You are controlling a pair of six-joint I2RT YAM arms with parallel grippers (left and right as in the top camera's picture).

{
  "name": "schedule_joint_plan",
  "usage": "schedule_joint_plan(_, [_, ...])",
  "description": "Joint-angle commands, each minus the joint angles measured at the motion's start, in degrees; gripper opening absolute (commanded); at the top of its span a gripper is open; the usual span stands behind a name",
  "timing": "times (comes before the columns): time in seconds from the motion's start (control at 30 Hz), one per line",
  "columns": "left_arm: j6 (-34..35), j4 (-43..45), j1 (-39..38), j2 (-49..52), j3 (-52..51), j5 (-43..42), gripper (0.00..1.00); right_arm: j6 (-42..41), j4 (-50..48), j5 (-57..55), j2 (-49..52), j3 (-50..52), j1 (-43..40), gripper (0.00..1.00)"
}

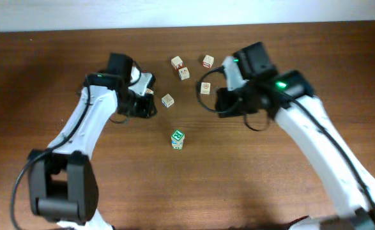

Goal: Rotate 3 blocks

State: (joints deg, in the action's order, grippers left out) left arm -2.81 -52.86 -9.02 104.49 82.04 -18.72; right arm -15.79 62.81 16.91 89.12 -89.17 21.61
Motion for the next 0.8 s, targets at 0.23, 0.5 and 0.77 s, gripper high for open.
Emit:
schedule_joint_plan(0.23, [-0.5,-1.6,0.3,-12.3,4.3,12.8,0.99,1.0,12.8,-12.1,-25.7,-1.0,-4.9,0.73])
schedule_joint_plan(0.5, [-0.5,-1.8,0.3,-12.3,4.3,12.8,0.99,0.8,14.3,-12.1,-32.4,-1.0,-4.9,0.99])
schedule_joint_plan(0.77, [-0.5,-1.9,0.3,-12.3,4.3,12.8,0.99,0.6,14.4,-29.7,-34.9,0.5,-7.3,0.99])
